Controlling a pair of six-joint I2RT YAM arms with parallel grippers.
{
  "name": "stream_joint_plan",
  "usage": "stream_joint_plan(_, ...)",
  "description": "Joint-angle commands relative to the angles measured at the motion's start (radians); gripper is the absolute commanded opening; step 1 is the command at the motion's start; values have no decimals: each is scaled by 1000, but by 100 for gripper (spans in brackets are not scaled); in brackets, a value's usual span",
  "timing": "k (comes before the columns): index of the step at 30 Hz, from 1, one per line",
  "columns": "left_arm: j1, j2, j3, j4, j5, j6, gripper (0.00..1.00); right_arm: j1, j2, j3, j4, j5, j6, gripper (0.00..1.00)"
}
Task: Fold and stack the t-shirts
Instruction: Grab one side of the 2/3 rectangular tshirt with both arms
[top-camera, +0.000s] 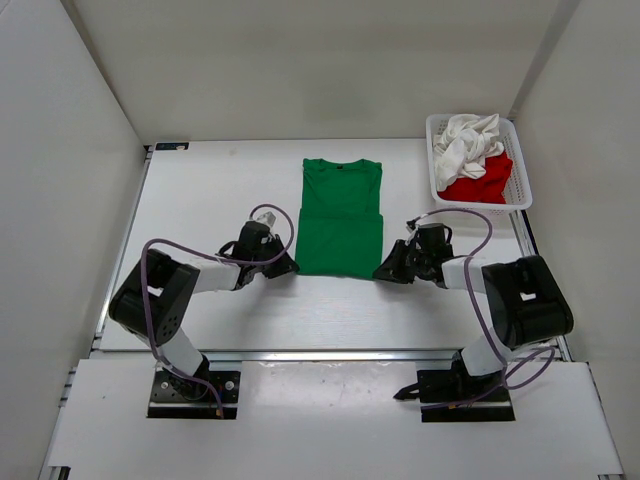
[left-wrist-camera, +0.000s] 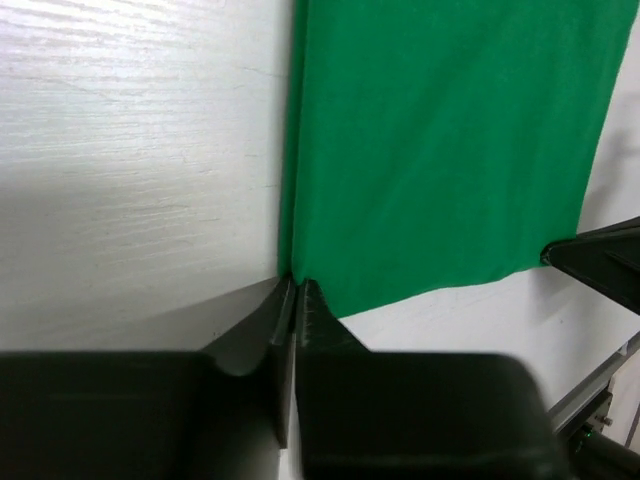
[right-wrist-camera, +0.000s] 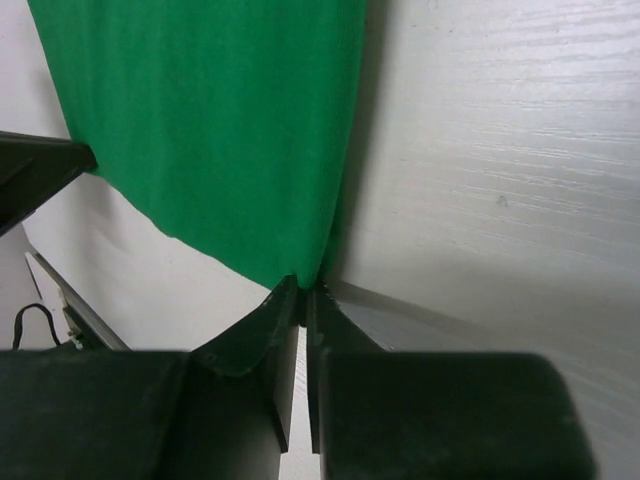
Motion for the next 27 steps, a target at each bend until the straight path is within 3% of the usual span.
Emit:
stream_joint_plan(1, -16, 12, 2, -40, 4, 8, 6, 15, 20, 10, 19, 18, -7, 3)
stream_joint_plan(3, -24, -8, 1, -68, -9, 12, 0, 23, -3, 12, 0, 29, 1, 1)
stream_joint_plan(7, -62, -146, -69, -167, -93, 29, 0, 72, -109, -40, -50, 64, 4, 0)
stream_joint_plan(11, -65, -356, -204, -212, -56, 25, 0, 155, -248, -126, -154, 133, 41, 0)
stream_joint_plan(12, -77, -394, -235, -286, -58, 32, 0, 197, -302, -143, -197, 150, 51, 0)
stream_joint_plan(18, -134, -932, -364, -606, -44, -24, 0, 484, -688, -251, -418, 256, 229, 0)
stream_joint_plan(20, -102, -1037, -338, -687, -18, -67, 0, 482, -748, -232, -464, 238, 226, 0)
stream_joint_plan(23, -71, -1034, -210, -717, 8, -45, 0, 385, -747, -115, -517, 199, 156, 0)
stream_joint_plan(27, -18, -863, -10, -634, 14, 6, 0, 243, -579, 108, -557, 156, -6, 0)
